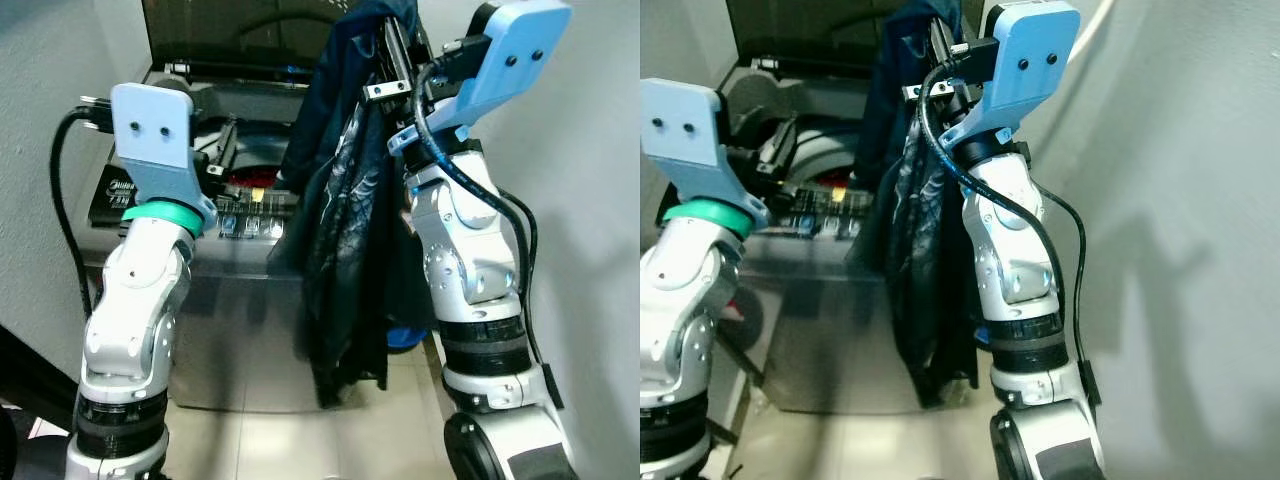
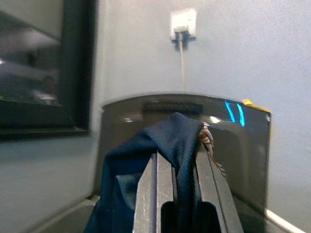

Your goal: Clothes washing

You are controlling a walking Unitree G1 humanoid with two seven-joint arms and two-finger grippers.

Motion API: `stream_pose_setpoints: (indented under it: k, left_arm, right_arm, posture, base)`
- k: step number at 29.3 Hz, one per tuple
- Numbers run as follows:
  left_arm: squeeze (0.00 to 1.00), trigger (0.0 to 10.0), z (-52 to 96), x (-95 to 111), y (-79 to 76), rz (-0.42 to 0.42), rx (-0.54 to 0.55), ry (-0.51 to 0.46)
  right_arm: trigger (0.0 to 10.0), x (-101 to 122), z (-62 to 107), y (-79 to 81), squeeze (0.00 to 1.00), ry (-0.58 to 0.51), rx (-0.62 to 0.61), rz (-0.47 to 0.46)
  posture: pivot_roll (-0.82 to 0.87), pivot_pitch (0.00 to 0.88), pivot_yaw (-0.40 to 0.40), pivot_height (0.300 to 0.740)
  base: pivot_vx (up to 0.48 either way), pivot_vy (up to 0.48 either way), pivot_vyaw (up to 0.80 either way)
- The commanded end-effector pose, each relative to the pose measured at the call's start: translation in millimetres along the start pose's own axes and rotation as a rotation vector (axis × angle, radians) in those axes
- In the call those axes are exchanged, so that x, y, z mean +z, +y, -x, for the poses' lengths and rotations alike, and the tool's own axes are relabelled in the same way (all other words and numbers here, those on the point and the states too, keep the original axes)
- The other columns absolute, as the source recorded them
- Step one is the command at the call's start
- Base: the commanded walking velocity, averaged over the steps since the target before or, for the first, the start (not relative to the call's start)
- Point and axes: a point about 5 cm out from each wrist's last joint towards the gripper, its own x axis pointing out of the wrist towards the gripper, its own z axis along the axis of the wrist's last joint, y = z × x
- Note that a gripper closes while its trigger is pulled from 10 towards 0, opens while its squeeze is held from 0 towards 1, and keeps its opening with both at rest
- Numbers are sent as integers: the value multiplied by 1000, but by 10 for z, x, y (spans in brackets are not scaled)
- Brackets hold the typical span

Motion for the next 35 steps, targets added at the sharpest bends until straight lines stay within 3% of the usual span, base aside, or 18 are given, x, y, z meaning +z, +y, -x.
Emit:
stream_pose_setpoints:
  k: [1, 6, 23, 26, 30, 32, 33, 35]
  left_arm:
    - [0, 10000, 14, -16, 41, -11, 16, 5]
    - [0, 10000, 12, -23, 34, -15, 15, 6]
    - [0, 10000, 4, 14, -27, -1, -28, -7]
    - [0, 10000, -36, 164, 20, -39, -13, -107]
    - [0, 10000, -36, 168, -8, -58, -42, -118]
    - [0, 10000, 3, 126, -102, -48, -116, -102]
    - [0, 10000, 3, 126, -102, -48, -116, -102]
    - [0, 10000, 107, 143, -200, 16, -222, -104]
  right_arm:
    - [10000, 46, -25, 21, 0, -20, 2, -2]
    - [10000, 36, -20, 4, 0, -16, -3, 2]
    - [10000, 49, -18, 0, 0, -23, -2, 10]
    - [10000, 104, -41, 94, 0, -42, 83, -13]
    - [10000, 199, -90, 219, 0, -74, 192, -41]
    - [10000, 301, -149, 349, 0, -112, 318, -62]
    - [10000, 301, -149, 349, 0, -112, 318, -62]
    - [10000, 410, -262, 412, 0, -155, 356, -113]
  posture:
    - [94, 0, -9, 740]
    - [94, 0, -10, 740]
    - [95, 0, -7, 740]
    - [92, 0, -4, 740]
    - [83, 0, 1, 740]
    - [81, 0, 3, 740]
    - [81, 0, 3, 740]
    - [87, 0, -8, 740]
  base:
    - [450, 0, 0]
    - [441, 0, 0]
    - [0, 0, 0]
    - [0, 0, 0]
    - [0, 0, 0]
    - [0, 0, 0]
    - [0, 0, 0]
    - [0, 0, 0]
